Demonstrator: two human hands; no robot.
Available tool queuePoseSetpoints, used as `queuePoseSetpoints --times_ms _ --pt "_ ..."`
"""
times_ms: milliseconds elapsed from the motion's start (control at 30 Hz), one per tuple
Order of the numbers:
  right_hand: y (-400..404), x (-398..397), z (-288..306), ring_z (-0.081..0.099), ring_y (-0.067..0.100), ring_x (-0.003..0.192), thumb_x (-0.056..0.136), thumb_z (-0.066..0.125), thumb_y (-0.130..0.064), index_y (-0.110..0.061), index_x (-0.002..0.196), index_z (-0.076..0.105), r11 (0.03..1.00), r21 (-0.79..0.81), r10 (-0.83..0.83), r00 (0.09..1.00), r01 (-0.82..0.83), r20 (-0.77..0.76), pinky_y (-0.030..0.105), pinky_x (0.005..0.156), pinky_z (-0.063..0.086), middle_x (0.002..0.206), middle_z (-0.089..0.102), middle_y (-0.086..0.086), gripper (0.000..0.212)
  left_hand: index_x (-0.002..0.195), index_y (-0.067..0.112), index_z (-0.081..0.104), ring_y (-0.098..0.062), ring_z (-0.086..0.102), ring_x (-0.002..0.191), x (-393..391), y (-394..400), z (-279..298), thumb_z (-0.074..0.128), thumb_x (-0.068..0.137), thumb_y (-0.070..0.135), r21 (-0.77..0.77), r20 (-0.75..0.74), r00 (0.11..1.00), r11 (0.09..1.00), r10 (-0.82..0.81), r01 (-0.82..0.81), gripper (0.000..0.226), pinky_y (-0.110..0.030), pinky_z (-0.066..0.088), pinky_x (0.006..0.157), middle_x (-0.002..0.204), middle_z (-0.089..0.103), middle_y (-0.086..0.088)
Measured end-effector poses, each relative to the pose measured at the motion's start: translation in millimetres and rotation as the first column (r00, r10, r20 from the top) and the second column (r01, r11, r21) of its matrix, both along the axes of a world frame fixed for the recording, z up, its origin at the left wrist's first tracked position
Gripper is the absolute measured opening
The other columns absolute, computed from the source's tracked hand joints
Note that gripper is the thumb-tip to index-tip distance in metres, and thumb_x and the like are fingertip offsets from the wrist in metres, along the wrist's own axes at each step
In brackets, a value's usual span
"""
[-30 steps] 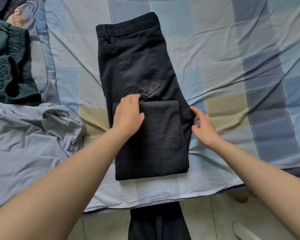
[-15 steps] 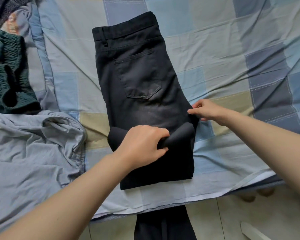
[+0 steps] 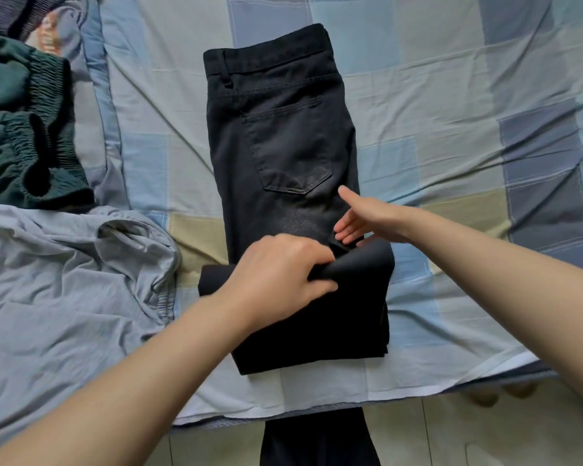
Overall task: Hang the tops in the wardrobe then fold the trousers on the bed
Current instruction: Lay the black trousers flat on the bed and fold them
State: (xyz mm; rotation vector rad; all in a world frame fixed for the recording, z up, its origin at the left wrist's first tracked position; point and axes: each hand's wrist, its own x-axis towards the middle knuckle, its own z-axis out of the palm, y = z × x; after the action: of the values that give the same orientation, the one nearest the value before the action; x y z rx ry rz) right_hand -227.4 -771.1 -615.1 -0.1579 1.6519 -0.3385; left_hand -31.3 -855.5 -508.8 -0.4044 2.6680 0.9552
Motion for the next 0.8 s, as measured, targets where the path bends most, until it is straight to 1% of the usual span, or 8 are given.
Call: queuePoseSetpoints --times_ms 167,267,433,533,600,733,767,800 --pt "-4.9 -20.3 -12.4 0.049 0.022 0.078 0.074 0.015 -0.087 -0.005 0.096 0.061 0.991 0.106 -0.103 0.976 0.084 0.19 0.032 0.072 0.046 0.086 0.054 0.011 0.097 0.088 0.031 0.064 -0.027 0.061 0.096 -32.5 -38.7 -58.6 0.065 0.085 0.05 -0.003 0.107 0.973 0.978 0.206 -0.207 0.019 -0.041 0.05 0.079 0.088 0.062 0.007" --pt "-0.4 -27.2 -15.8 0.058 0.022 0.073 0.083 0.009 -0.081 -0.007 0.081 0.063 0.987 0.107 -0.142 0.962 0.12 0.231 0.036 0.082 0.048 0.076 0.062 0.011 0.091 0.11 0.026 0.066 -0.027 0.06 0.105 -42.3 -51.9 -94.9 0.062 0.089 0.049 -0.005 0.196 0.934 0.953 0.299 -0.304 0.032 -0.042 0.05 0.088 0.112 0.067 0.001" --pt "17.1 -17.3 -3.4 0.056 0.013 0.068 0.092 0.037 -0.065 -0.019 0.084 0.06 0.986 -0.025 -0.158 0.965 0.166 0.21 0.032 0.064 0.05 0.07 0.061 -0.005 0.051 0.096 0.023 0.061 -0.031 0.059 0.1 -39.2 -60.3 -111.5 0.05 0.086 0.069 -0.106 0.331 0.912 0.97 0.242 -0.219 0.049 -0.038 0.045 0.078 0.105 0.065 -0.003" --pt "31.4 -10.8 0.3 0.053 0.007 0.067 0.093 0.059 -0.036 -0.021 0.082 0.053 0.986 -0.157 -0.041 0.995 0.055 0.086 0.035 0.068 0.056 0.071 0.053 -0.008 0.019 0.086 0.024 0.056 -0.031 0.059 0.095 -26.8 -73.7 -109.7 0.05 0.08 0.076 -0.133 0.384 0.893 0.971 0.235 -0.198 0.053 -0.039 0.048 0.078 0.098 0.064 -0.003" --pt "39.0 -10.1 -1.5 0.056 0.012 0.072 0.091 0.064 -0.024 -0.016 0.079 0.049 0.979 -0.203 -0.019 0.999 0.013 -0.025 0.038 0.076 0.059 0.076 0.05 0.002 0.021 0.086 0.021 0.053 -0.03 0.059 0.093 -16.5 -81.9 -108.0 0.056 0.084 0.066 -0.123 0.349 0.917 0.979 0.196 -0.162 0.045 -0.039 0.048 0.077 0.096 0.064 -0.003" --pt "45.1 -8.7 -0.7 0.062 0.013 0.067 0.093 0.059 -0.013 -0.005 0.101 0.053 0.958 -0.283 -0.004 0.978 -0.056 -0.207 0.032 0.069 0.059 0.084 0.058 0.007 0.013 0.117 0.018 0.054 -0.026 0.059 0.103 13.3 -95.4 -113.5 0.065 0.089 0.038 -0.064 0.184 0.969 0.986 0.162 -0.153 0.036 -0.043 0.05 0.086 0.115 0.057 -0.001" --pt "48.5 -10.4 -1.2 0.064 0.018 0.073 0.092 0.059 -0.011 -0.007 0.107 0.052 0.931 -0.309 0.071 0.927 -0.194 -0.369 0.038 0.072 0.058 0.089 0.06 0.007 0.016 0.121 0.017 0.052 -0.027 0.059 0.104 22.3 -98.1 -115.8 0.064 0.09 0.032 -0.101 0.119 0.983 0.986 0.141 -0.13 0.037 -0.044 0.051 0.085 0.12 0.055 -0.001" --pt "53.4 -14.3 -3.8 0.064 0.025 0.084 0.091 0.056 -0.007 -0.01 0.113 0.051 0.861 -0.287 0.181 0.781 -0.419 -0.598 0.043 0.076 0.055 0.097 0.061 0.009 0.023 0.125 0.015 0.051 -0.028 0.059 0.106 30.7 -100.1 -117.5 0.061 0.091 0.025 -0.187 0.022 0.996 0.979 0.082 -0.076 0.036 -0.045 0.052 0.084 0.126 0.054 -0.003"
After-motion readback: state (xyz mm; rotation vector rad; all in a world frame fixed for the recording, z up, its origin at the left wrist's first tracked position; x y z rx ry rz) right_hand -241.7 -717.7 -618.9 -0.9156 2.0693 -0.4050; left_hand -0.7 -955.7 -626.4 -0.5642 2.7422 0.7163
